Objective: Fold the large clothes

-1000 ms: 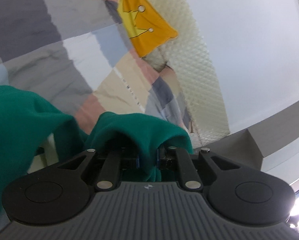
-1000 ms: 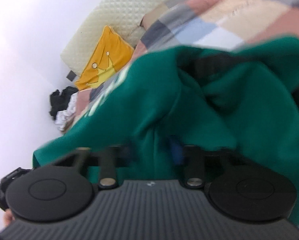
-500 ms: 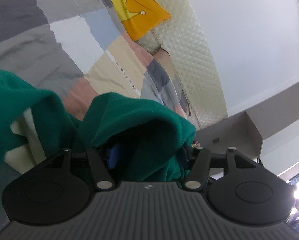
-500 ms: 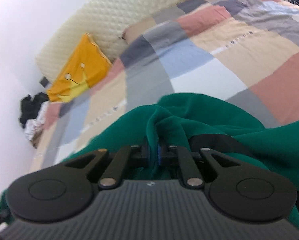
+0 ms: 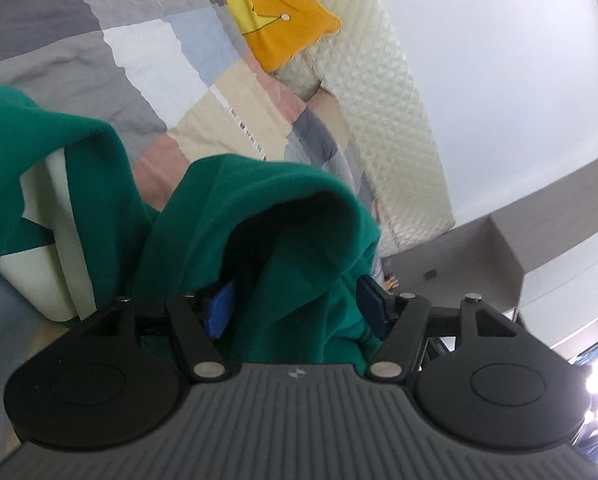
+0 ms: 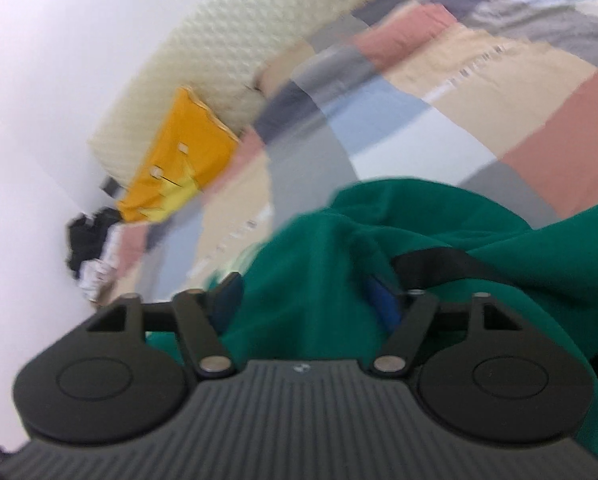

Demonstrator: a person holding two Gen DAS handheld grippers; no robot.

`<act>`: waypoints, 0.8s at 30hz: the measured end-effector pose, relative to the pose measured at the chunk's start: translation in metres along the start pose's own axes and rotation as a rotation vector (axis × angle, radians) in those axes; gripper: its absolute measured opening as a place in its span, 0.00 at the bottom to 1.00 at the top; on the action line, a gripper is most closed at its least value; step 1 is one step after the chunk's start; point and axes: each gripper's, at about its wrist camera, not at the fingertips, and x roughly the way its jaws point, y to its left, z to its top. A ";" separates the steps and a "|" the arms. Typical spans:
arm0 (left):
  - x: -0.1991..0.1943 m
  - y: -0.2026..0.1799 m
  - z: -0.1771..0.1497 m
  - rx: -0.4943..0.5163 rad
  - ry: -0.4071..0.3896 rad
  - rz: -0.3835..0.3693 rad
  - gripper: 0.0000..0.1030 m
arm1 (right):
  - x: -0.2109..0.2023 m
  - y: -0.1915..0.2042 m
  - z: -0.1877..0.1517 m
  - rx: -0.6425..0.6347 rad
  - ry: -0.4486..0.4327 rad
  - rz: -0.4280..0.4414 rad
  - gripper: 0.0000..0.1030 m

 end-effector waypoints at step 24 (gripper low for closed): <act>-0.007 0.029 0.013 -0.214 -0.097 -0.077 0.77 | -0.040 0.017 -0.069 0.152 0.223 0.352 0.72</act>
